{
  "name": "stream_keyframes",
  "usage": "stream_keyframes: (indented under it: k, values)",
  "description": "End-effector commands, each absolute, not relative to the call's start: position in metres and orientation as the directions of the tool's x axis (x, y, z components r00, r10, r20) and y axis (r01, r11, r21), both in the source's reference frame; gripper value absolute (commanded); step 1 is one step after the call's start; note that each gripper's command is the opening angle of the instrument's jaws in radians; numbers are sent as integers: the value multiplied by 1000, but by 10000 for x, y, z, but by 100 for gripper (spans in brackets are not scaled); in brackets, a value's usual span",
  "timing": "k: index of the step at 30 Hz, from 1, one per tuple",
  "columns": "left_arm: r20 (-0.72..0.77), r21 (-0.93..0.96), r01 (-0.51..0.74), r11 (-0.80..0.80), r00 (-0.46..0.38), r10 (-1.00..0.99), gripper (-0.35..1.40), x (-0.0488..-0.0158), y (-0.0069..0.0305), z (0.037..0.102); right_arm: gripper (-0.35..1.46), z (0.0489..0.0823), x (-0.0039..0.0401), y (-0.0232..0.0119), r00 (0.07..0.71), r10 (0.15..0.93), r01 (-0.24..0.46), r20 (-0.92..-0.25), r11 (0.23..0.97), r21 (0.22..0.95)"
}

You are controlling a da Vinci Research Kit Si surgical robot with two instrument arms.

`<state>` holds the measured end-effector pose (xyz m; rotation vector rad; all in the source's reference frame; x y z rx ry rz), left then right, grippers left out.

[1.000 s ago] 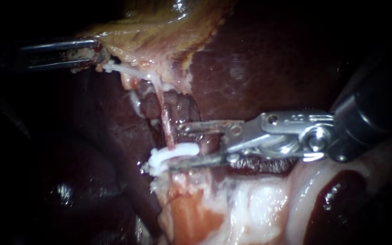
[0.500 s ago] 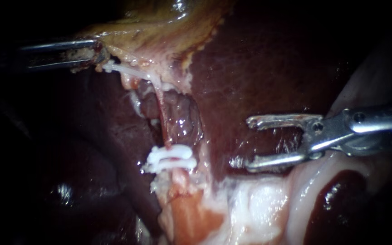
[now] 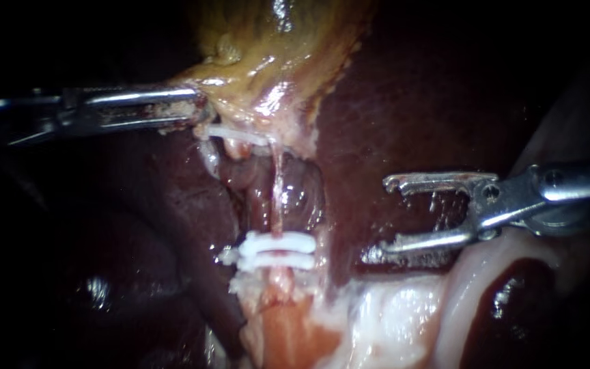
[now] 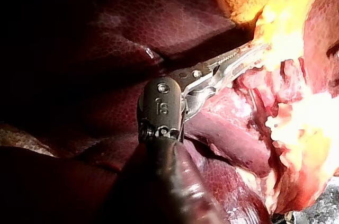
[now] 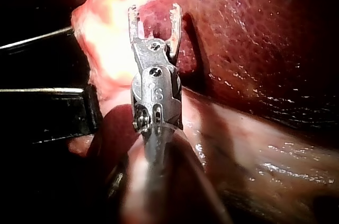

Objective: Going back second clip right tube

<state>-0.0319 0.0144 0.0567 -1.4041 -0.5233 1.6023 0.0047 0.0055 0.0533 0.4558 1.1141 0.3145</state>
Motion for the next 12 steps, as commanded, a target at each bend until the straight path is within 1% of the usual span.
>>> stream_keyframes:
  k: [1,12]
  values:
    - [-546,-796,-351,-493,64,836,-35,-319,144,567,50,533,47,55,412,462,-16,-785,866,501]
    - [-545,-797,-349,-493,63,836,-35,-321,144,567,50,531,48,55,415,462,-11,-784,864,503]
